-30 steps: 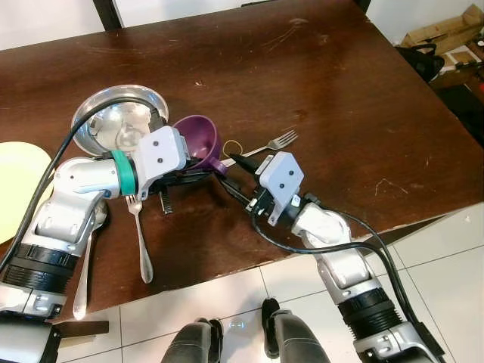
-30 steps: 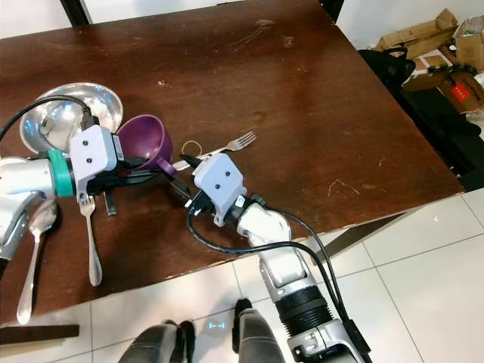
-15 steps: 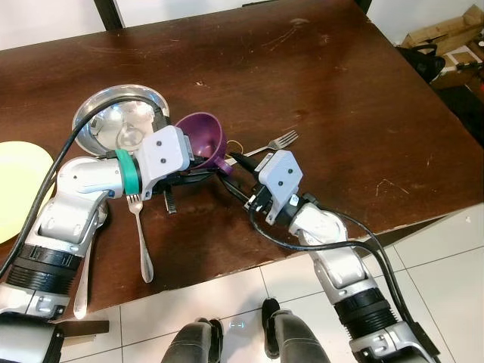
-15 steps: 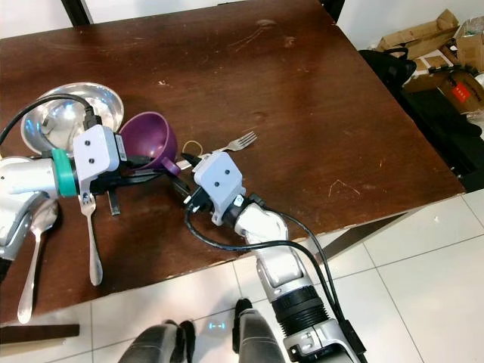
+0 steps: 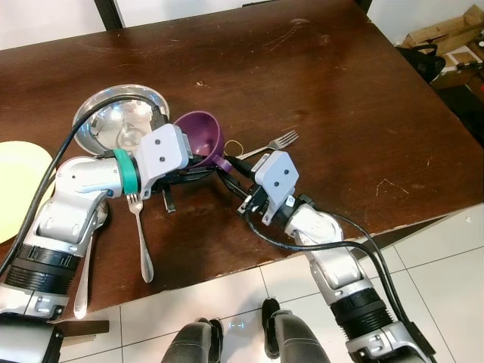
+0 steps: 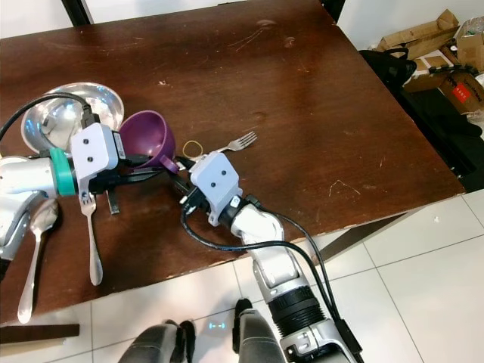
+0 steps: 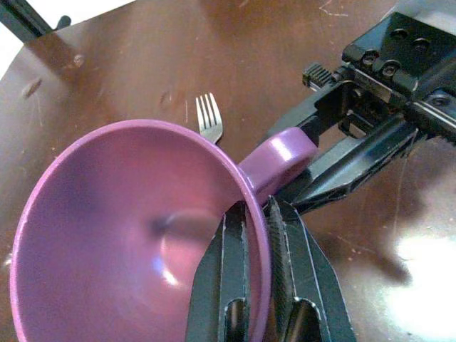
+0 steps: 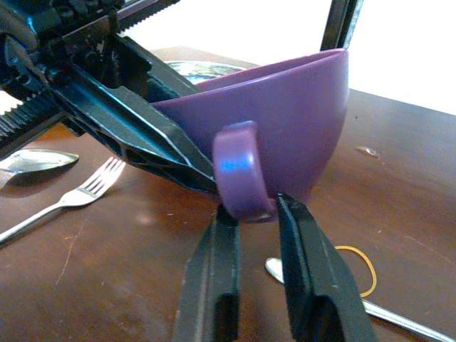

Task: Setting the table

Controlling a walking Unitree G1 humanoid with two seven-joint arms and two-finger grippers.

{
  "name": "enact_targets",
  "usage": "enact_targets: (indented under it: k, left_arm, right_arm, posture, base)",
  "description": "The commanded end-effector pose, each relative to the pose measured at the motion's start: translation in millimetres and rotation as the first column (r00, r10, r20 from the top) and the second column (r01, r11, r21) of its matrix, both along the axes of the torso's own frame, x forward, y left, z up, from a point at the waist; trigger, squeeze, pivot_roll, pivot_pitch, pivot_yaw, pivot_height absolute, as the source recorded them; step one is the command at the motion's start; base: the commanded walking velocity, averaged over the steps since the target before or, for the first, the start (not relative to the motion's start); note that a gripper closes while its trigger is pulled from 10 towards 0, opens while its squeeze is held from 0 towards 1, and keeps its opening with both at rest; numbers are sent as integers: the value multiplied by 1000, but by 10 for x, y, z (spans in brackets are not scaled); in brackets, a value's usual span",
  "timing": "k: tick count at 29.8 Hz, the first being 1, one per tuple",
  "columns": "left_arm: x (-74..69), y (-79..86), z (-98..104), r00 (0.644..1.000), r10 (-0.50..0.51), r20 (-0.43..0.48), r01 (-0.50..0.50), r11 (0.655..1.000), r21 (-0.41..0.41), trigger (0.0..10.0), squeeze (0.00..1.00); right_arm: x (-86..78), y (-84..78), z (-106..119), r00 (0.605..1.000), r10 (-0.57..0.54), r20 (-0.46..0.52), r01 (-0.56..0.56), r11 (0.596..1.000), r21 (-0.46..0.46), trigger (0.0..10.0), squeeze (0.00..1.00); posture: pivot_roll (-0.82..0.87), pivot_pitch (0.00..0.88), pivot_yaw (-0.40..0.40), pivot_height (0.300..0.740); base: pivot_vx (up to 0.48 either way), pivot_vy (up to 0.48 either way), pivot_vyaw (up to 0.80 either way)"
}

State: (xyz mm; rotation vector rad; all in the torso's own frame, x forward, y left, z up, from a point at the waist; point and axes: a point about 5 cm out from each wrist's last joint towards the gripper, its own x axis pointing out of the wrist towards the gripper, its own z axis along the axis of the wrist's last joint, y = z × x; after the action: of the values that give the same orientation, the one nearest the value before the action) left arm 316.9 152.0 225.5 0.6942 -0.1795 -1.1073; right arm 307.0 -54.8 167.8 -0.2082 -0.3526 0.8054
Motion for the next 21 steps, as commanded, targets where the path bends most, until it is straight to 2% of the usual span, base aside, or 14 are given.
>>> enact_targets:
  k: [1, 5, 6, 7, 12, 13, 14, 15, 21]
  left_arm:
    - [-99, -131, -352, 988, -94, -121, 106, 990, 93, 10000, 0]
    - [-96, -140, -354, 989, -91, -119, 102, 991, 89, 10000, 0]
    - [-95, -142, -348, 989, -90, -120, 101, 991, 85, 10000, 0]
    - [-85, -135, -339, 990, -83, -117, 93, 992, 83, 10000, 0]
    - [-57, -100, -330, 992, -63, -106, 72, 993, 92, 10000, 0]
    - [-47, -83, -328, 993, -54, -103, 64, 993, 94, 10000, 0]
    - [-40, -72, -327, 994, -49, -101, 59, 994, 95, 10000, 0]
    - [-25, -54, -318, 995, -36, -96, 45, 995, 91, 10000, 0]
    - [5, -32, -294, 996, -16, -91, 23, 997, 73, 10000, 0]
  right_arm:
    - [51, -52, 218, 996, -53, 77, 47, 996, 80, 0, 0]
    - [51, -52, 209, 996, -55, 74, 49, 996, 77, 0, 0]
    - [52, -52, 205, 996, -57, 73, 52, 996, 75, 2863, 0]
    - [54, -55, 201, 995, -65, 74, 59, 996, 73, 10000, 0]
    - [59, -76, 201, 994, -80, 69, 74, 994, 83, 10000, 0]
    - [58, -91, 203, 994, -81, 66, 75, 993, 89, 10000, 133]
    - [58, -100, 205, 995, -82, 65, 76, 993, 92, 10000, 133]
    - [52, -118, 204, 995, -78, 60, 72, 993, 96, 10000, 1000]
    - [38, -156, 206, 995, -78, 57, 72, 992, 103, 10000, 1000]
  posture:
    - [29, 185, 103, 740]
    - [28, 189, 104, 740]
    - [28, 190, 104, 740]
    - [29, 191, 104, 740]
    - [30, 192, 105, 740]
    - [30, 192, 105, 740]
    - [30, 192, 105, 740]
    - [29, 193, 105, 740]
    - [29, 195, 104, 740]
  base:
    - [0, 0, 0]
    - [0, 0, 0]
    - [0, 0, 0]
    - [0, 0, 0]
    - [0, 0, 0]
    - [0, 0, 0]
    - [0, 0, 0]
    - [0, 0, 0]
    - [0, 0, 0]
